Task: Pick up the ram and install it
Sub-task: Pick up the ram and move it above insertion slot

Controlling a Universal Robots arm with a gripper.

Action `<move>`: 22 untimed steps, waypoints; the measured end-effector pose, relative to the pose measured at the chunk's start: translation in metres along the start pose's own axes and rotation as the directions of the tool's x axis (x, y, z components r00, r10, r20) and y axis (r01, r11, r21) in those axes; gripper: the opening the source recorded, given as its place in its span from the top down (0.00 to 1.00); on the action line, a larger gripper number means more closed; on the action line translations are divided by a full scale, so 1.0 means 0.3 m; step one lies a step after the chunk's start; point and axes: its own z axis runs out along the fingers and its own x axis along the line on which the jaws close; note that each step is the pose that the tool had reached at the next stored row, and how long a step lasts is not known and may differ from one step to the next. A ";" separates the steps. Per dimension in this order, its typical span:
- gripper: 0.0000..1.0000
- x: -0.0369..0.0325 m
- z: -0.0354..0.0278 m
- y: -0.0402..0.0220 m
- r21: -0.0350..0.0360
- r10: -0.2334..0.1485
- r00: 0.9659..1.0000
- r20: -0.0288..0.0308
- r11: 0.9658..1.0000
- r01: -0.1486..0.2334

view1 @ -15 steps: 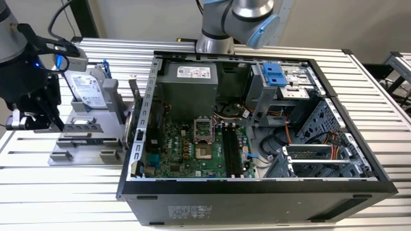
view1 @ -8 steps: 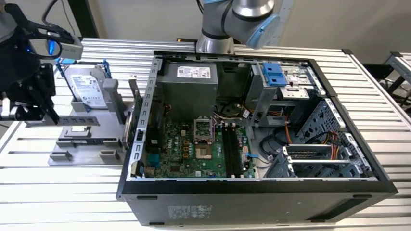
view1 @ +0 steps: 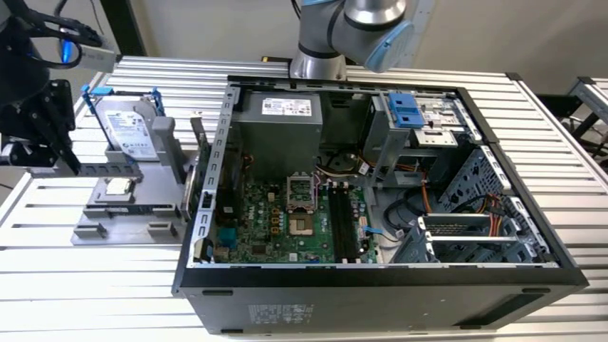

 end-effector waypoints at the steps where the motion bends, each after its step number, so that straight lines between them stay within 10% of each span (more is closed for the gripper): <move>1: 1.00 0.000 -0.007 0.000 0.000 0.000 1.000 0.000 1.000 0.000; 15: 1.00 -0.003 -0.122 0.002 0.000 0.000 1.000 0.000 1.000 0.000; 22: 1.00 -0.003 -0.132 0.002 0.000 0.001 1.000 0.000 1.000 -0.001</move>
